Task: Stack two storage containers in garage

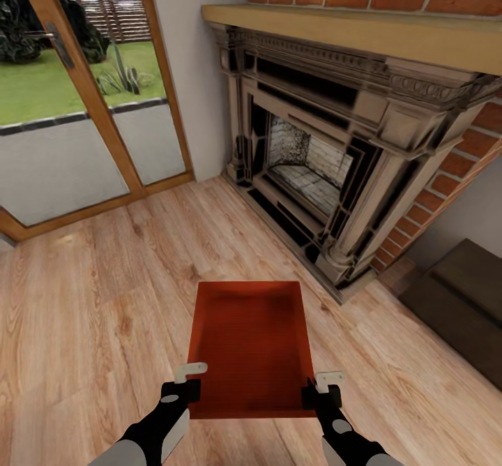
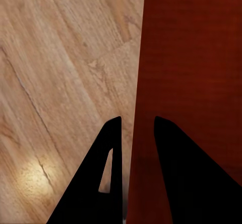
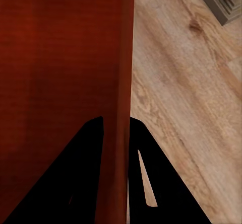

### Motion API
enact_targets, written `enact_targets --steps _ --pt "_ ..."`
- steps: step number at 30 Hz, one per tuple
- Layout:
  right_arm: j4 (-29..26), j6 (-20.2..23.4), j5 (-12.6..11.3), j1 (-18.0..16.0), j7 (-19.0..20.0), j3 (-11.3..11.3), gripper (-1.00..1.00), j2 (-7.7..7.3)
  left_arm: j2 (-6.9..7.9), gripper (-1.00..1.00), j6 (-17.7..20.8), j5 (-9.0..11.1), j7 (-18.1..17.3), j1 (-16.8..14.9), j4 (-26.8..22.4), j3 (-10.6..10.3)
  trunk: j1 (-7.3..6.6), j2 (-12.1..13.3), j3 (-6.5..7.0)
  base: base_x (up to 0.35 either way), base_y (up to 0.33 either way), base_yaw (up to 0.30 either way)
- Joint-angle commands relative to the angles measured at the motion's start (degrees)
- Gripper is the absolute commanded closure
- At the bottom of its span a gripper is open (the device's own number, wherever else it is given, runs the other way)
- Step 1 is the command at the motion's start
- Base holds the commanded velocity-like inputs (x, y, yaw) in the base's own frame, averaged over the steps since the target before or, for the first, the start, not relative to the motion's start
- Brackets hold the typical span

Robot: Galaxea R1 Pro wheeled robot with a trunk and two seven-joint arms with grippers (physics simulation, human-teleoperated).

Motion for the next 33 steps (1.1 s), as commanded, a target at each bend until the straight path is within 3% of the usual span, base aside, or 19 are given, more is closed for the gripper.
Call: enact_targets --steps 1,33 --pt "-0.12 -1.39 -0.11 -0.08 -0.95 -1.10 1.00 -0.04 0.39 1.00 0.14 0.90 0.93 0.01 0.21 -0.23 0.01 -0.04 0.05 0.000 0.000 0.000" --pt "-0.12 -1.37 -0.28 -0.08 -0.93 -1.10 1.00 -0.04 0.39 1.00 0.22 0.90 0.20 0.01 -0.42 -0.14 0.01 -0.04 3.00 0.000 0.000 0.000"
